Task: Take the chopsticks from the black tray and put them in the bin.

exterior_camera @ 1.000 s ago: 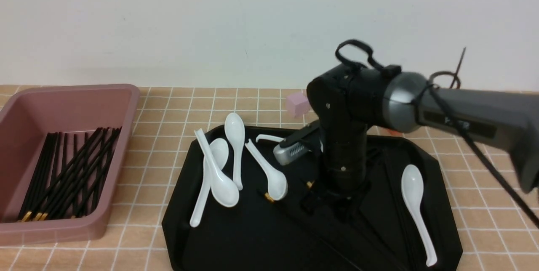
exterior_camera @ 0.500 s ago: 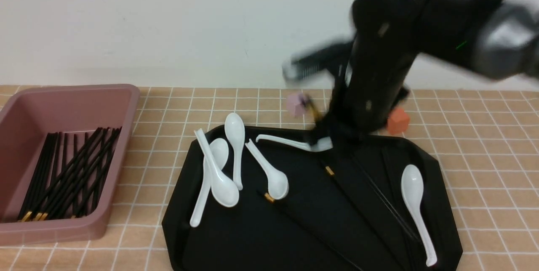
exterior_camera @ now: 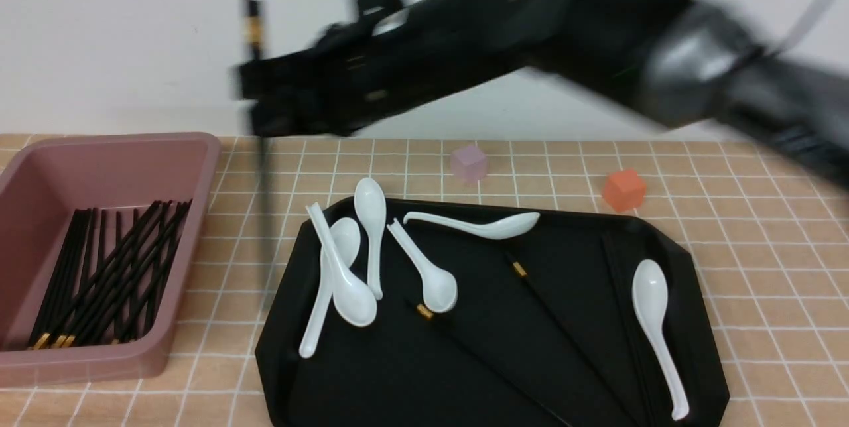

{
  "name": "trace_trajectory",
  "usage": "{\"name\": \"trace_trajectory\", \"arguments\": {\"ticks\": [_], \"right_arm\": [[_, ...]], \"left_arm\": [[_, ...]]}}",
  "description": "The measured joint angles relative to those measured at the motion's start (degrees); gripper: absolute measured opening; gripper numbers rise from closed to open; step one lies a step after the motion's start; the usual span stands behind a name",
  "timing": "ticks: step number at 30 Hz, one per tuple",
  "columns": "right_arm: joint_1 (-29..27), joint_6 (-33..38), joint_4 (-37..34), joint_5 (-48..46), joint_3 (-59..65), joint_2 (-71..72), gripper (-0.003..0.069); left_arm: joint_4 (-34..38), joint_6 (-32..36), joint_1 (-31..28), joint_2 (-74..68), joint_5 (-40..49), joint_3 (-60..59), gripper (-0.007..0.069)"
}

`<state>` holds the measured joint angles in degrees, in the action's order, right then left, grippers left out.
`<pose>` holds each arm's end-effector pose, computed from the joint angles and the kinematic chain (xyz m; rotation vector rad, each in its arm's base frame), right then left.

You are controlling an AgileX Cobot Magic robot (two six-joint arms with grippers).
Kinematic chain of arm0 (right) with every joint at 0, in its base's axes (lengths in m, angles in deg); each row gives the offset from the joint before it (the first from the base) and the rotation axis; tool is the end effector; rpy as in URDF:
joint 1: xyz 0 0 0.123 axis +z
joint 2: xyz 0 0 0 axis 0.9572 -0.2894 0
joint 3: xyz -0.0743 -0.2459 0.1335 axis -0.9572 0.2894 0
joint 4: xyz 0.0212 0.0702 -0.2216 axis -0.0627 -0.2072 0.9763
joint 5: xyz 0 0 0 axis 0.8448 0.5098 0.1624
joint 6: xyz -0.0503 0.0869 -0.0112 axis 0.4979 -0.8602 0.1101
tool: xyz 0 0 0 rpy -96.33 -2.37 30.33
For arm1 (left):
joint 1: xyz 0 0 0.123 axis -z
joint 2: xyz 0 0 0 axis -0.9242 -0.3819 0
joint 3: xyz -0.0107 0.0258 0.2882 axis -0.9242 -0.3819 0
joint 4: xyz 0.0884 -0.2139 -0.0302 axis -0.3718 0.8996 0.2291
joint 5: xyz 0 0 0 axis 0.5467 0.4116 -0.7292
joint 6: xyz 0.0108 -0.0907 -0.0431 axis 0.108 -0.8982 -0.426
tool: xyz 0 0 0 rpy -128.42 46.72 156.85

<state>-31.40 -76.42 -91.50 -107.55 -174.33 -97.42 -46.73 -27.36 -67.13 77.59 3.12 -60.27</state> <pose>0.3357 0.3492 0.3413 -0.4511 2.1440 1.1494 0.0385 -0.0015 0.1664 -0.1779 1.8792 -0.1561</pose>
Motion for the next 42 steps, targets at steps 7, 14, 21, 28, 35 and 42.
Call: {"name": "trace_trajectory", "arguments": {"ticks": [7, 14, 21, 28, 35, 42], "right_arm": [[6.21, 0.53, -7.66, 16.21, -10.44, -11.82, 0.0128], [8.75, 0.55, -10.15, 27.14, -16.78, -21.47, 0.0128], [9.81, 0.49, -12.24, 29.52, -16.97, -26.69, 0.0137], [9.48, 1.41, -10.64, 22.65, -17.02, -26.74, 0.0353], [7.75, 4.25, -5.21, 11.59, -17.02, -22.84, 0.0463], [2.28, 4.56, 4.53, -7.36, -17.06, -12.12, 0.0271]], "left_arm": [[0.00, 0.00, 0.00, 0.00, 0.00, 0.00, 0.0239], [0.00, 0.00, 0.00, 0.00, 0.00, 0.00, 0.0239], [0.00, 0.00, 0.00, 0.00, 0.00, 0.00, 0.0239], [0.00, 0.00, 0.00, 0.00, 0.00, 0.00, 0.0239], [0.00, 0.00, 0.00, 0.00, 0.00, 0.00, 0.0239], [0.00, 0.00, 0.00, 0.00, 0.00, 0.00, 0.0239]]}}
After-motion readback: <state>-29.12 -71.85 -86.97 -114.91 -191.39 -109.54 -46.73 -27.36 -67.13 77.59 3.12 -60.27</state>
